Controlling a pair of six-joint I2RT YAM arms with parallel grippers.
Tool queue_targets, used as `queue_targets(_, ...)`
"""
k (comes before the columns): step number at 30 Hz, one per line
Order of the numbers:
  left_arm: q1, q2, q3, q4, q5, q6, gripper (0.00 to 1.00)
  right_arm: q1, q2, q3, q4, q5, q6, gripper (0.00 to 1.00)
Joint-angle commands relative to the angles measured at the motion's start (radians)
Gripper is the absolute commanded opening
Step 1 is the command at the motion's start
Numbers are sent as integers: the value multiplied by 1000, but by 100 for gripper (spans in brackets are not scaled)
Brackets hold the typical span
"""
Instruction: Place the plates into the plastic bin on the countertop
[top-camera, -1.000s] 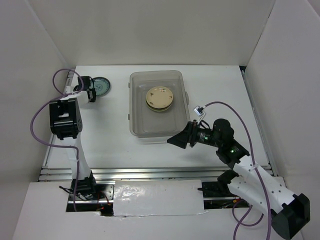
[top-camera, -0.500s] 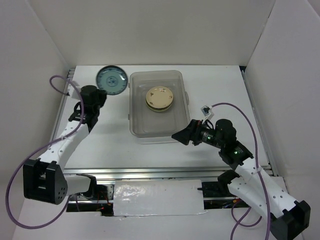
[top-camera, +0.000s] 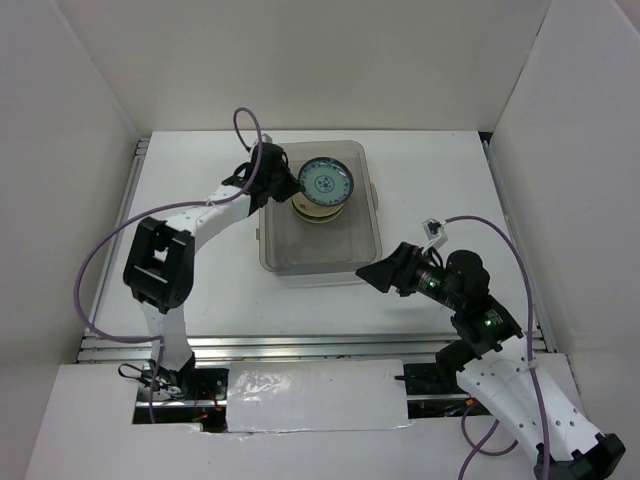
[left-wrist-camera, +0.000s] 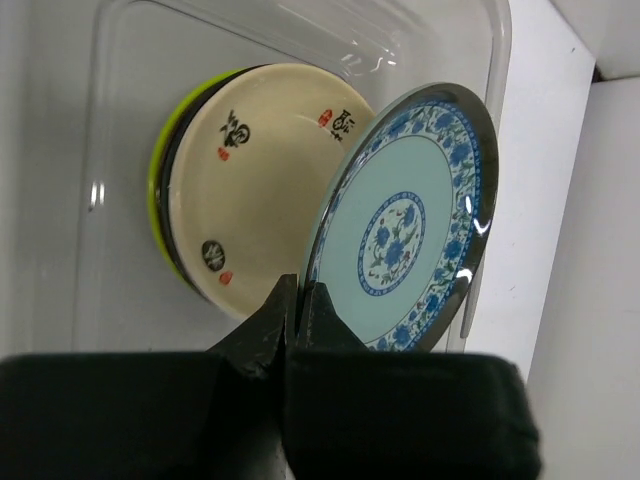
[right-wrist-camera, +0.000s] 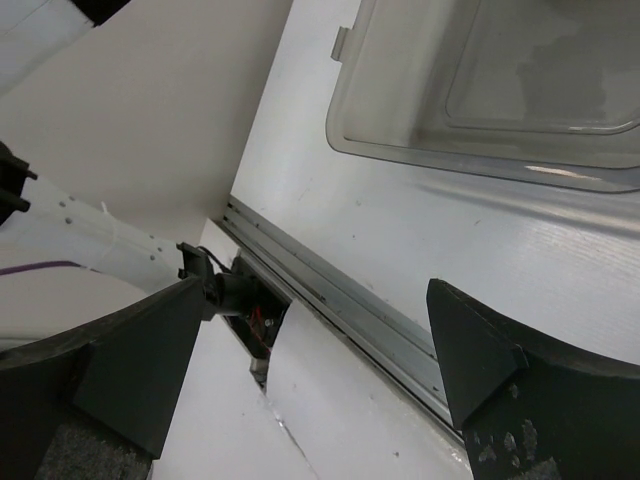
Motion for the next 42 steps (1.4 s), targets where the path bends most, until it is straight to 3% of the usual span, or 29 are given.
queue_targets(1, 3, 64, 124, -26, 91, 31, 0, 11, -39, 11, -73, 36, 7, 100)
queue_targets(6, 3, 125, 153, -50, 78, -8, 0, 14, -74, 19, -102, 56, -2, 100)
queue_targets(10, 17, 132, 155, -67, 78, -17, 12, 14, -56, 36, -111, 52, -11, 100)
queue_targets(13, 35, 119, 138, -59, 79, -26, 46, 15, -50, 44, -108, 44, -16, 100)
queue_targets(14, 38, 109, 126, -64, 76, -26, 64, 15, -50, 44, -110, 41, -19, 100)
queue_targets(16, 31, 45, 112, -76, 38, -17, 77, 12, -48, 54, -119, 43, -22, 100)
queue_targets(17, 26, 12, 94, -88, 20, -2, 89, 15, -48, 57, -123, 46, -30, 100)
queue_targets(19, 15, -104, 69, -95, -46, 18, 97, 15, -48, 70, -137, 67, -39, 100)
queue_targets(24, 6, -377, 41, -248, -216, 151, 99, 15, -33, 158, -249, 173, -106, 100)
queue_targets(27, 8, -541, 14, -327, -255, 260, 99, 20, -6, 252, -370, 341, -151, 100)
queue_targets(32, 9, -753, -28, -600, -353, 388, 99, 34, 31, 405, -527, 605, -201, 100)
queue_targets(38, 12, -1067, -87, -873, -464, 419, 99, 52, 56, 771, -789, 831, -251, 100)
queue_targets(42, 12, -1207, -115, -981, -450, 408, 99, 51, 64, 928, -905, 885, -310, 100)
